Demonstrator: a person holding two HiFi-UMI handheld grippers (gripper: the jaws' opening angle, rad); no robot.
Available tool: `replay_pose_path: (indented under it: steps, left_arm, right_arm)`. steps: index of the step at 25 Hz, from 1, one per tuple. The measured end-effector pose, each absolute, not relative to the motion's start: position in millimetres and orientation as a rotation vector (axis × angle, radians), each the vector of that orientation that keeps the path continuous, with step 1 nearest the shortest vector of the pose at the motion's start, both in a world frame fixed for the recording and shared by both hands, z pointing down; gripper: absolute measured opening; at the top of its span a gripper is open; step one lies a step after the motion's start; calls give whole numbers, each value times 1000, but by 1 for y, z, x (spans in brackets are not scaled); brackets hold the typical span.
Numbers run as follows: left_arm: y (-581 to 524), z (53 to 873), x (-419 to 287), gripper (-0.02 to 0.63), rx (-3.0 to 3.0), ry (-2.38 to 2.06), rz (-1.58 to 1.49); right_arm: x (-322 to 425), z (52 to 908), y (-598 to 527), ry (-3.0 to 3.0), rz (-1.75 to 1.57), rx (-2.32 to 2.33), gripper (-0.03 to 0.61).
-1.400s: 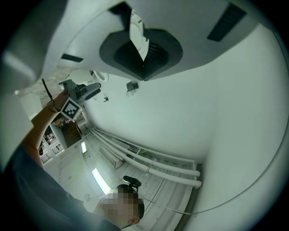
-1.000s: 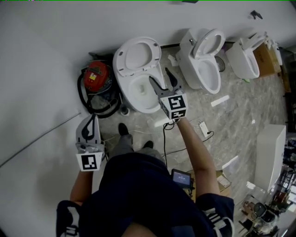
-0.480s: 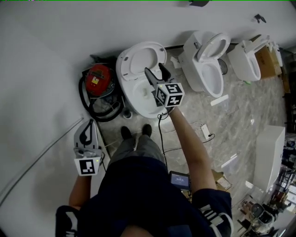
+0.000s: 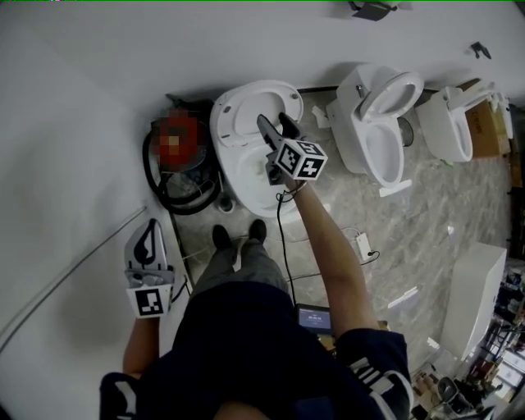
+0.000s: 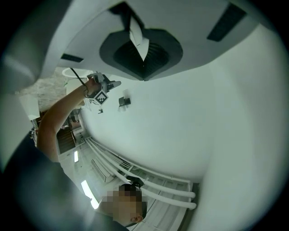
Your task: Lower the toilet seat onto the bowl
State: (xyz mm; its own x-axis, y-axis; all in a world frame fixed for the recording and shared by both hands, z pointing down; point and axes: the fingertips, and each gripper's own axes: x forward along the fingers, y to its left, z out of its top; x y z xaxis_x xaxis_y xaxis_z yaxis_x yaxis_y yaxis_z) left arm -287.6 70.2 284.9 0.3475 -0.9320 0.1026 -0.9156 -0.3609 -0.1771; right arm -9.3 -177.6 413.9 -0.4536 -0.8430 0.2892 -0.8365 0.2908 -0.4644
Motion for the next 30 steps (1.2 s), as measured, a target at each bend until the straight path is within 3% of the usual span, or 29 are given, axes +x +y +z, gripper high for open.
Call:
replay_pose_path:
  steps: [10, 30]
  left_arm:
    - [56, 298, -274, 25, -2470, 1773, -374]
    - [31, 330, -290, 25, -2468, 1814, -527]
  right_arm:
    - [5, 458, -229, 2203, -1202, -1476, 301]
    - [13, 526, -294, 1708, -1420, -1268, 299]
